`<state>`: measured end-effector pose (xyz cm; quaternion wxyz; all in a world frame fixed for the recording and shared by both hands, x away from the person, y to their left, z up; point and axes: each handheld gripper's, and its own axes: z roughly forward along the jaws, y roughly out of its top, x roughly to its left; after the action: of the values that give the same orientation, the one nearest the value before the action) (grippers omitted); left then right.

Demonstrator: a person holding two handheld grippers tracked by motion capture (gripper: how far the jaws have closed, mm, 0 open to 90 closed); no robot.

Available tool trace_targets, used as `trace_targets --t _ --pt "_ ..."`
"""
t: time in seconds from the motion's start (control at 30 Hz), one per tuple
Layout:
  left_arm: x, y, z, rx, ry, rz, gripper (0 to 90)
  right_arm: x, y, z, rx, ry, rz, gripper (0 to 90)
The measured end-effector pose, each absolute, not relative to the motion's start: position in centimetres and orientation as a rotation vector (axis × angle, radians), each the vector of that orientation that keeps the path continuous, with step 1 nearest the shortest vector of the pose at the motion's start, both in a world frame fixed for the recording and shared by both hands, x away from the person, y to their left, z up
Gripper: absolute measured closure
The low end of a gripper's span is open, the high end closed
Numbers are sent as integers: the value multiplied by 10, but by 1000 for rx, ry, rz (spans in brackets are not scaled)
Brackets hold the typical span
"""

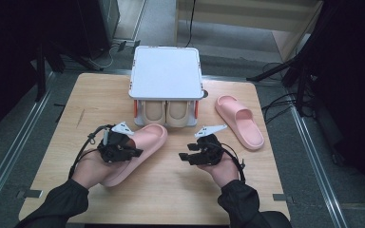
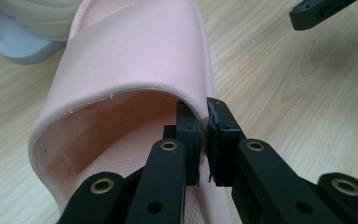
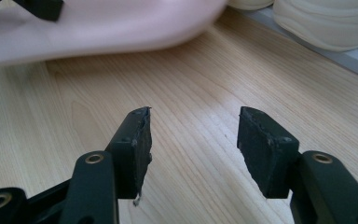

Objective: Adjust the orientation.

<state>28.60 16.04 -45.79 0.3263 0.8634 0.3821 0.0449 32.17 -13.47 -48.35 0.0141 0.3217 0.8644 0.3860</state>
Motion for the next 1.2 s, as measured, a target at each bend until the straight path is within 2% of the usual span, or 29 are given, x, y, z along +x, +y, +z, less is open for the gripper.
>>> trace_targets --t 0.5,0.63,0.77,0.9,1.07,1.2 --pt "284 138 -477 2307 973 71 827 321 -128 -487 989 2703 1187 452" --pt "283 135 -475 2310 957 50 760 322 -126 -487 986 2705 1187 460" --pt "278 137 -468 2324 949 57 743 321 -125 -487 990 2704 1190 486" --pt "274 147 -457 2314 942 72 739 321 -122 -488 993 2713 1193 530" --pt "275 170 -448 2271 967 90 779 320 -115 -491 982 2717 1165 608" --pt "282 188 -456 2261 1032 105 840 319 -104 -496 997 2720 1158 767"
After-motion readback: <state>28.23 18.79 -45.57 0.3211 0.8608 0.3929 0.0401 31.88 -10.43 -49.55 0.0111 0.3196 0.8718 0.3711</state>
